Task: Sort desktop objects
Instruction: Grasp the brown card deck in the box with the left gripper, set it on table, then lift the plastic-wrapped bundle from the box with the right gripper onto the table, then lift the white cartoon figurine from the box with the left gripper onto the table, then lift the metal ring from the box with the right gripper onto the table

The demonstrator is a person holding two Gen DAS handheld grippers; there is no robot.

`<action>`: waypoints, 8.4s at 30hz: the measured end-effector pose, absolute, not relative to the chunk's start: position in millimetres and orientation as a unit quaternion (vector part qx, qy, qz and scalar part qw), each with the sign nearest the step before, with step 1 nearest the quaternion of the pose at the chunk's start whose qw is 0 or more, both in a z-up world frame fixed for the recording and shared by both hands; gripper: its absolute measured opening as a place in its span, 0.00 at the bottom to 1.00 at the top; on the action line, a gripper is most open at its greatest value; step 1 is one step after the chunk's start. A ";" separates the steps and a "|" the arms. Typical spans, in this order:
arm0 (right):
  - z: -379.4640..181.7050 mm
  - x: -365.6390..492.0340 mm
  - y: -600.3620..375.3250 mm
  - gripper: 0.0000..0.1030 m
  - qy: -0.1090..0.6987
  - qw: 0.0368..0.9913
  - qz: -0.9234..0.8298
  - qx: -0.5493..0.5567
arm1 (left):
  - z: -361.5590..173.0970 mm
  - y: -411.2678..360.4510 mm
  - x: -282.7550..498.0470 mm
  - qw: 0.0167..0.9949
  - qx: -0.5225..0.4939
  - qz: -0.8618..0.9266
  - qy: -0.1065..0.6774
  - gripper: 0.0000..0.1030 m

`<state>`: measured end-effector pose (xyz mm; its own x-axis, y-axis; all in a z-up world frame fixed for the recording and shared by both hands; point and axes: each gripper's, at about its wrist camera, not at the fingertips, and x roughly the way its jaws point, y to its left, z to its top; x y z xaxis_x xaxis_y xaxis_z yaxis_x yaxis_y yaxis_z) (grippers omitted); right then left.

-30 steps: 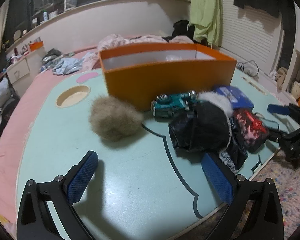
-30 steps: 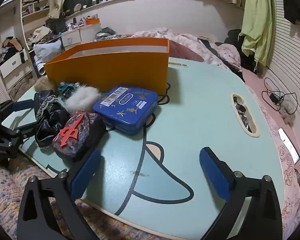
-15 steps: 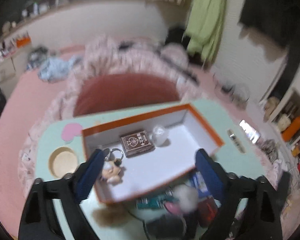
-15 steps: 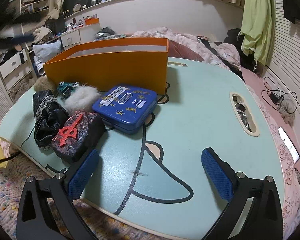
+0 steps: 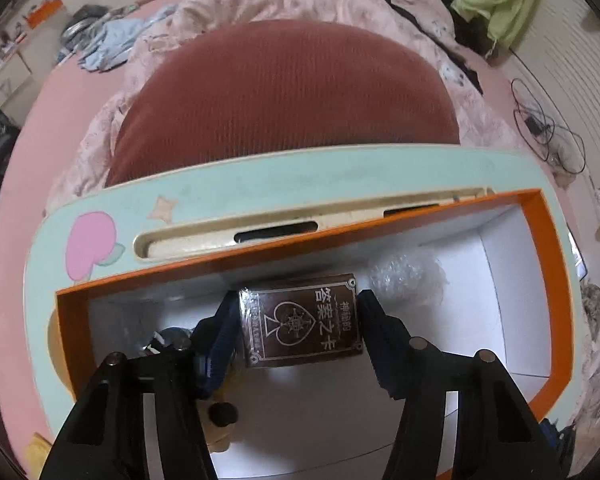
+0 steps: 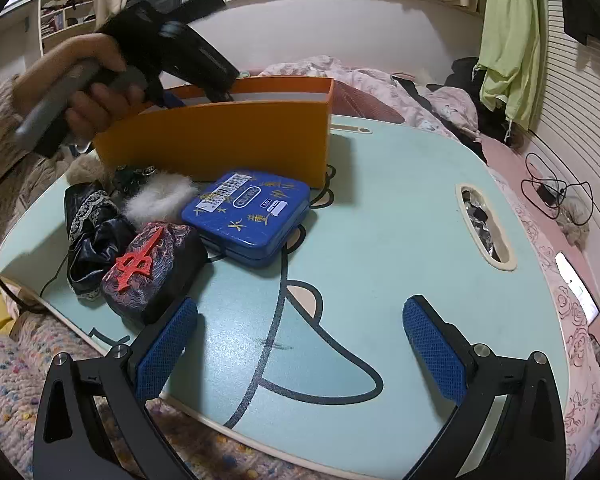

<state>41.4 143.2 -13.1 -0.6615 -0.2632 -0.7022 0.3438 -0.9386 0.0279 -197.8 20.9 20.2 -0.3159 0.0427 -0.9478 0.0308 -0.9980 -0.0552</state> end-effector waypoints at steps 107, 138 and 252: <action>80.8 -12.9 77.3 0.44 0.014 0.290 -0.837 0.465 | -4.9 -4.3 56.8 0.060 -0.353 0.933 0.034 1.00; -5.1 58.3 132.1 1.00 0.048 0.135 -0.907 0.396 | -4.8 -4.1 56.7 0.054 -0.355 0.933 0.035 1.00; 52.1 65.9 130.0 0.99 0.005 0.206 -0.920 0.334 | -4.3 -19.1 56.9 0.045 -0.350 0.935 0.031 1.00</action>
